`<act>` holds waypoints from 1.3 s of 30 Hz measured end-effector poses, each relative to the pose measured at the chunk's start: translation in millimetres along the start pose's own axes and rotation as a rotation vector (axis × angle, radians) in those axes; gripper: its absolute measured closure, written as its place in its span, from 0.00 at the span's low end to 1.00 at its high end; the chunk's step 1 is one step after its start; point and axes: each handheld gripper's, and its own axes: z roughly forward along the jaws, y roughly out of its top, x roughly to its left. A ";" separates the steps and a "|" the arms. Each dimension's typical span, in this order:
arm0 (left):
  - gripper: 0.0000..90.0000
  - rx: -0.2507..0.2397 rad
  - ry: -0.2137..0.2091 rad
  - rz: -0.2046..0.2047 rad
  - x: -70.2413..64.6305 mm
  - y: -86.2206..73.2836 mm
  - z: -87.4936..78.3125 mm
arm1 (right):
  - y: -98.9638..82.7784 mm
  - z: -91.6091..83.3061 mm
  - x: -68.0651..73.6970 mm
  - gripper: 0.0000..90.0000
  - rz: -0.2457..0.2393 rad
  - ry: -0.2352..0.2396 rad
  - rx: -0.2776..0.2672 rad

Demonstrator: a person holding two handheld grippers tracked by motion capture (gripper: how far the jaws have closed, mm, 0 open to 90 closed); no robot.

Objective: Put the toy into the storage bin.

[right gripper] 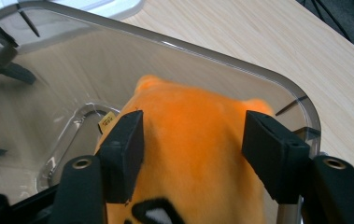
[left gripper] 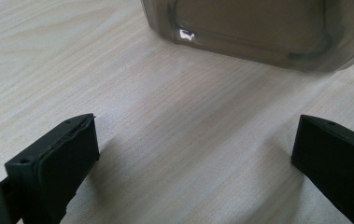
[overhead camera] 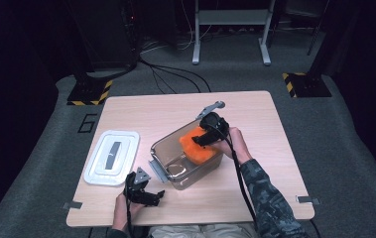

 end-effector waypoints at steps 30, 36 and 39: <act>0.00 0.003 -0.004 0.001 0.3 0.1 -0.3 | -19.7 7.1 -7.7 0.70 0.106 -0.021 0.118; 0.00 0.000 -0.001 -0.002 -0.1 -0.1 0.1 | -22.5 -1.3 -10.1 0.53 0.133 -0.002 0.053; 0.00 0.001 0.001 0.003 0.2 0.1 -0.1 | -23.6 -5.2 -10.3 0.49 0.139 -0.015 0.037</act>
